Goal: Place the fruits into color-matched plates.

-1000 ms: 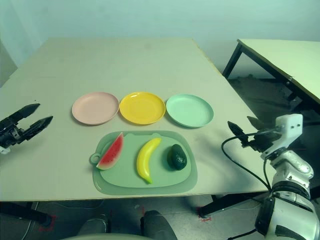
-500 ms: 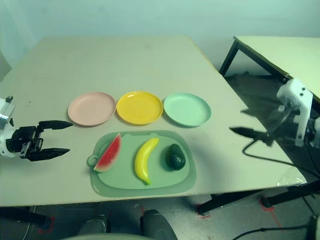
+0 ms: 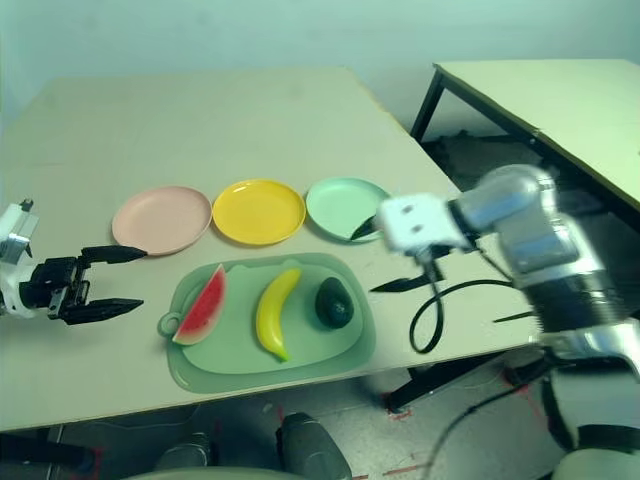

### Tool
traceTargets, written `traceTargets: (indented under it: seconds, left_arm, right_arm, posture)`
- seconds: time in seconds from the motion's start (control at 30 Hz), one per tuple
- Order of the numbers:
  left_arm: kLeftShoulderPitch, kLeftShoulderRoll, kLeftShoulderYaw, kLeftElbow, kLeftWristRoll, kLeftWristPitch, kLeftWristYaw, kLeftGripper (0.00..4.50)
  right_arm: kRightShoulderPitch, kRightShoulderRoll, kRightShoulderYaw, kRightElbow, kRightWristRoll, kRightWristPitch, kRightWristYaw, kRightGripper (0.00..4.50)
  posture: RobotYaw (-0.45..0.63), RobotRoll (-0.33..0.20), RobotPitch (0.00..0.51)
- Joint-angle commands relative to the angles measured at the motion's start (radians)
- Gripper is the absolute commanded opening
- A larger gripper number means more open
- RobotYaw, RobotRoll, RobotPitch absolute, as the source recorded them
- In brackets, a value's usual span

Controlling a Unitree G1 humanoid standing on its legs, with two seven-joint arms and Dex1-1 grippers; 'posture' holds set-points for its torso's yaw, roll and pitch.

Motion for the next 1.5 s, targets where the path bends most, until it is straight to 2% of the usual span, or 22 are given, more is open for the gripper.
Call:
traceTargets:
  seconds: [0.03,0.27,0.47,0.63,0.87,1.27,1.5]
  left_arm:
    - [0.025,0.013,0.018,-0.044,-0.002,0.009,0.014,4.50]
    - [0.071,0.013,0.047,-0.091,-0.012,0.015,0.046,4.50]
    - [0.082,0.016,0.058,-0.099,-0.009,0.012,0.061,4.50]
    - [0.066,0.023,0.051,-0.088,0.000,0.010,0.052,4.50]
    - [0.018,0.021,0.034,-0.069,0.008,0.008,0.040,4.50]
    - [-0.008,0.020,0.020,-0.044,0.019,0.002,0.022,4.50]
    - [-0.013,0.022,0.023,-0.021,0.029,-0.009,0.012,4.50]
  right_arm:
    - [-0.062,-0.014,0.135,0.097,-0.039,-0.194,0.007,4.47]
    - [-0.184,-0.063,0.360,0.189,-0.004,-0.371,0.007,4.47]
    - [-0.187,-0.053,0.406,0.119,0.094,-0.279,0.007,4.47]
    - [-0.146,-0.062,0.376,-0.017,0.146,-0.093,0.007,4.47]
    - [-0.095,-0.096,0.338,-0.129,0.124,0.081,0.007,4.47]
    - [-0.013,-0.021,0.206,-0.135,-0.052,0.252,0.007,4.47]
    - [-0.001,0.002,0.188,-0.148,-0.068,0.277,0.007,4.47]
  posture:
    - [-0.11,0.000,0.053]
    - [-0.06,0.000,0.058]
    - [-0.06,0.000,0.057]
    - [-0.07,0.000,0.054]
    - [-0.09,0.000,0.049]
    - [-0.11,0.000,0.042]
    - [-0.10,0.000,0.042]
